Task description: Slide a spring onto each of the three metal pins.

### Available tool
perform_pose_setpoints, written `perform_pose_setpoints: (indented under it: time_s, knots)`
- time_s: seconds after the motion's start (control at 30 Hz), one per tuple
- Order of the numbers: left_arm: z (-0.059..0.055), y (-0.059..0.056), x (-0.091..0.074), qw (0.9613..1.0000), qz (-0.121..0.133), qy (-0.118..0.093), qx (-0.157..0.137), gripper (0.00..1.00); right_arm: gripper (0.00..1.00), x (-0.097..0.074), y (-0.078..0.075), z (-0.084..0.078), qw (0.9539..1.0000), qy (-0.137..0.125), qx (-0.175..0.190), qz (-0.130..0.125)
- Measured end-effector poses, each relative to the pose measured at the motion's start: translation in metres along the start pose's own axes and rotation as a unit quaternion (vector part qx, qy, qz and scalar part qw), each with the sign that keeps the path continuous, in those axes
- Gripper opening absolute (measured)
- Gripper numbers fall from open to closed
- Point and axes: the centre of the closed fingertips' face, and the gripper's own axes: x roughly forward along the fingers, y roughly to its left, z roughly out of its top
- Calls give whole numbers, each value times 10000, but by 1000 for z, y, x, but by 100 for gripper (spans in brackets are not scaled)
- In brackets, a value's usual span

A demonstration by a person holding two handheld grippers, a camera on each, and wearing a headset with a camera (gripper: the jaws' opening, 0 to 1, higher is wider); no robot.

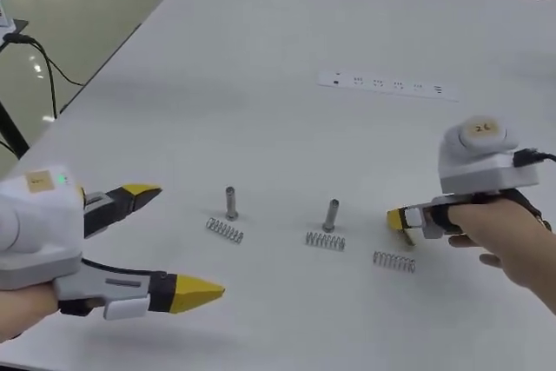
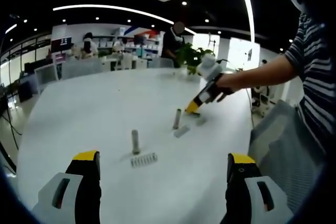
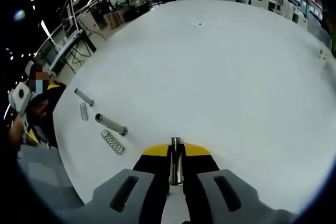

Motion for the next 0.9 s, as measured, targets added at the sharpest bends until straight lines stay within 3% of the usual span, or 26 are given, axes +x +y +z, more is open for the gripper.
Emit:
perform_pose_setpoints:
  time_s: [0.17, 0.53, 0.9]
  knots:
    - [2, -1, 2, 10000, -26, 7, 21, 98, 5, -9, 1, 6, 9998, -217, -36, 36]
    - [4, -6, 5, 9999, -98, 59, 77, 98, 5, -19, 2, 10, 9990, -409, -179, 75]
    - [7, -2, 3, 9999, -62, 44, 87, 98, 5, -21, 2, 12, 9982, -532, -275, 68]
